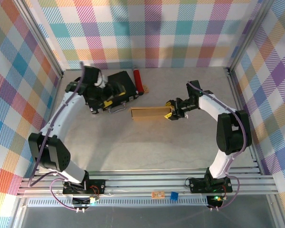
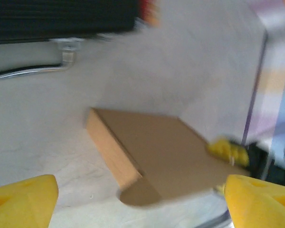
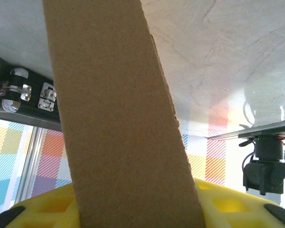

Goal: Fold the paper box

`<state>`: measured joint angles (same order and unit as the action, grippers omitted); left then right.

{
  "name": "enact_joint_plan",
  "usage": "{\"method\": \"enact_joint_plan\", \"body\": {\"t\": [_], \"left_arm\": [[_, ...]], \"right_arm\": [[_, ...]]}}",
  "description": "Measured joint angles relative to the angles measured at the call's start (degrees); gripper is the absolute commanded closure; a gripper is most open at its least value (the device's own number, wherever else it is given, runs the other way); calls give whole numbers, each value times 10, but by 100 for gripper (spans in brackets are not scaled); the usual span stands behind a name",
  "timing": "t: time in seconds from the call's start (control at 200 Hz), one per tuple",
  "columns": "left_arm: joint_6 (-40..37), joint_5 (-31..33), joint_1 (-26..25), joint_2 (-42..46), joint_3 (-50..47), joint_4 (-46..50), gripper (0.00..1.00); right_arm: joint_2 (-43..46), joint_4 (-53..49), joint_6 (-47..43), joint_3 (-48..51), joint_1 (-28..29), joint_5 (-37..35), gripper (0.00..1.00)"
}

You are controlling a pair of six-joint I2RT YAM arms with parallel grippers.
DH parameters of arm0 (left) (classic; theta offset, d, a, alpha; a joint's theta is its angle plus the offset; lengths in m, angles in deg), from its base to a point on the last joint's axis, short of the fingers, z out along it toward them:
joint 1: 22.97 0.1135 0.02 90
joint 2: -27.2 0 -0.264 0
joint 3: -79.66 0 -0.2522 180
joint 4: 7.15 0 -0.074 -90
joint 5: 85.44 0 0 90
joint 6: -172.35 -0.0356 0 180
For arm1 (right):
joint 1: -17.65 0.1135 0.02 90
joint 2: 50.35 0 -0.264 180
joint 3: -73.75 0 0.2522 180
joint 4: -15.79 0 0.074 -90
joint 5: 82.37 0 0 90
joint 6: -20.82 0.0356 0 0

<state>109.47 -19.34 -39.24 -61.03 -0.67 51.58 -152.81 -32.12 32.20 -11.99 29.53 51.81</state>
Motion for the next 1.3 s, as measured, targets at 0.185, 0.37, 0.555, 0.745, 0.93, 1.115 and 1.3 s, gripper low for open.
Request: {"method": "enact_joint_plan", "body": {"t": [0.185,0.37,0.555,0.745,0.93,1.115,1.3], "left_arm": [[-225,43,-108,8,5,1,21],[-411,129,-151,7,-27,-28,10],[-535,178,-170,-33,-16,-47,0],[-638,180,-174,-82,-5,-42,0],[-676,175,-174,-130,20,-33,0],[-685,175,-181,-154,22,-33,8],[-686,176,-193,-155,22,-33,19]], "right_arm": [[-43,-53,-32,-60,-9,8,54],[-77,-96,-61,-110,-15,14,54],[-92,-117,-79,-130,-20,18,54],[-103,-133,-100,-142,-27,24,54],[-103,-137,-110,-142,-30,24,54],[-103,-137,-111,-142,-30,24,53],[-105,-138,-111,-143,-31,23,51]]}}
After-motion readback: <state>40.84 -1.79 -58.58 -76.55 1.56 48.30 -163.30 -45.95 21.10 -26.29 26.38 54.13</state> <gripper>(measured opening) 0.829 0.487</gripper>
